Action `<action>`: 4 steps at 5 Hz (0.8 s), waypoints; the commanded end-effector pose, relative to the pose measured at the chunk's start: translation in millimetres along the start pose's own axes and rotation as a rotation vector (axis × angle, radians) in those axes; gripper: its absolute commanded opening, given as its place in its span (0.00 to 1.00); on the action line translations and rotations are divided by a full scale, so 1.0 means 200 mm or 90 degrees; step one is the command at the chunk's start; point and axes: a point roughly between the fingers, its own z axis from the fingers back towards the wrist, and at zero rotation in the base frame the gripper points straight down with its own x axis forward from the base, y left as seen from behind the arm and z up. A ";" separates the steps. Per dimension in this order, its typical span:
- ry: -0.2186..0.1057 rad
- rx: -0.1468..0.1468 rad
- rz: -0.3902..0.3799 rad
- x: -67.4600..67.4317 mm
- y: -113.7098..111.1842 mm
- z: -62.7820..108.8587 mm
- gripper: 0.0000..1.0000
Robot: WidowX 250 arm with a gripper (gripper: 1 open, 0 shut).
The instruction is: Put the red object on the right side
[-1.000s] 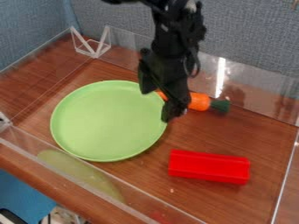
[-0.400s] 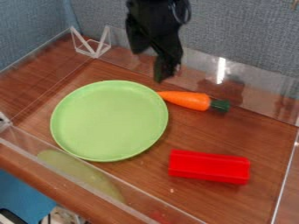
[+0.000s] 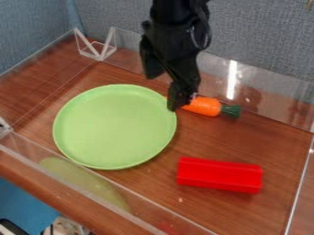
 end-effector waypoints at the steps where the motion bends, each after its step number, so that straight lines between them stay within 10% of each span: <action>1: -0.021 0.018 0.004 0.01 0.06 0.01 1.00; 4: -0.049 0.026 -0.027 -0.03 0.21 0.01 1.00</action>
